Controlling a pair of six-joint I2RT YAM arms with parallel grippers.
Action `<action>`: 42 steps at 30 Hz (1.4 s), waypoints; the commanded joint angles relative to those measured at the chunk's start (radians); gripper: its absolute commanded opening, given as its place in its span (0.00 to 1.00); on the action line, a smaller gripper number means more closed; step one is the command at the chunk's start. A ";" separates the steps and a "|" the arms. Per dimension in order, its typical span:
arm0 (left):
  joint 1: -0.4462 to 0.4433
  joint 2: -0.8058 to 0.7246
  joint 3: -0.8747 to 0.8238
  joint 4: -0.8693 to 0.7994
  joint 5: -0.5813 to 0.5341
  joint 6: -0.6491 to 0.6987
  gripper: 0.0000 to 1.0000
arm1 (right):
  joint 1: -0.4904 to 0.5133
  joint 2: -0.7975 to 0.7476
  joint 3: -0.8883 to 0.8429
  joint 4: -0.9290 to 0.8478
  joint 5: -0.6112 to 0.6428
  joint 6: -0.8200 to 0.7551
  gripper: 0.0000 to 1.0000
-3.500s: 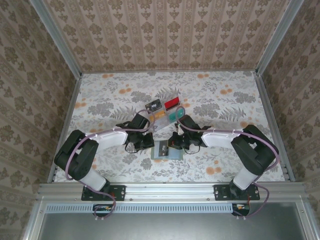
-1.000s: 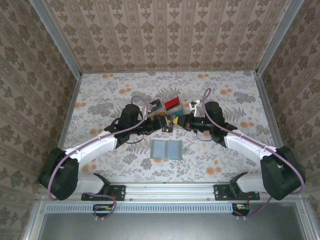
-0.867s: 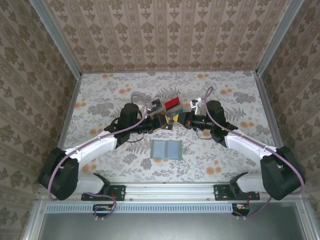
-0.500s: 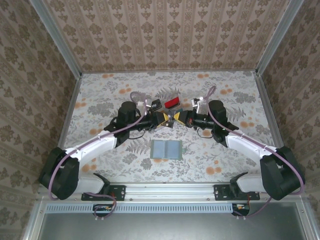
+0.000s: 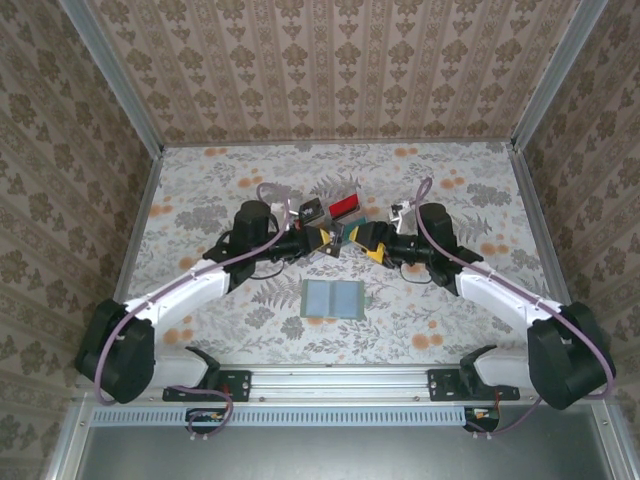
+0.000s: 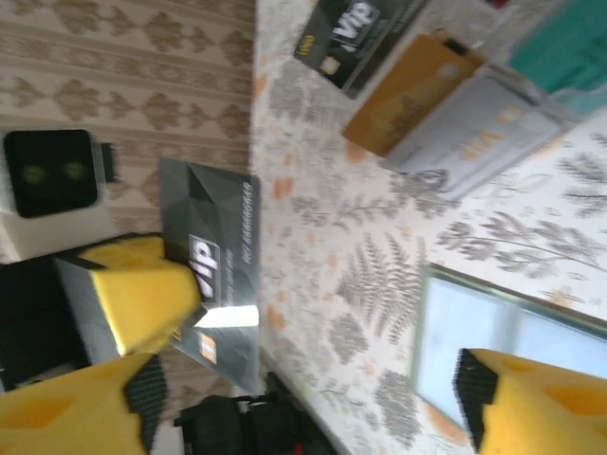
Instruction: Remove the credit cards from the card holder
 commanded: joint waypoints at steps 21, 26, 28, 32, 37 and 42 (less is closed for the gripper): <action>0.069 0.317 0.668 -0.723 -0.363 1.244 0.00 | -0.033 -0.078 0.027 -0.355 0.216 -0.235 1.00; 0.094 0.385 0.710 -0.711 -0.313 1.292 0.00 | -0.037 -0.086 0.017 -0.355 0.215 -0.231 1.00; 0.110 0.423 0.735 -0.715 -0.307 1.306 0.00 | -0.037 -0.089 0.011 -0.351 0.210 -0.227 1.00; 0.137 0.497 0.789 -0.728 -0.233 1.338 0.00 | -0.035 -0.094 0.004 -0.340 0.196 -0.217 1.00; 0.145 0.599 0.871 -0.775 -0.217 1.378 0.00 | -0.037 -0.100 0.005 -0.344 0.190 -0.206 1.00; 0.146 0.643 0.887 -0.783 -0.180 1.388 0.00 | -0.037 -0.114 -0.005 -0.344 0.193 -0.196 1.00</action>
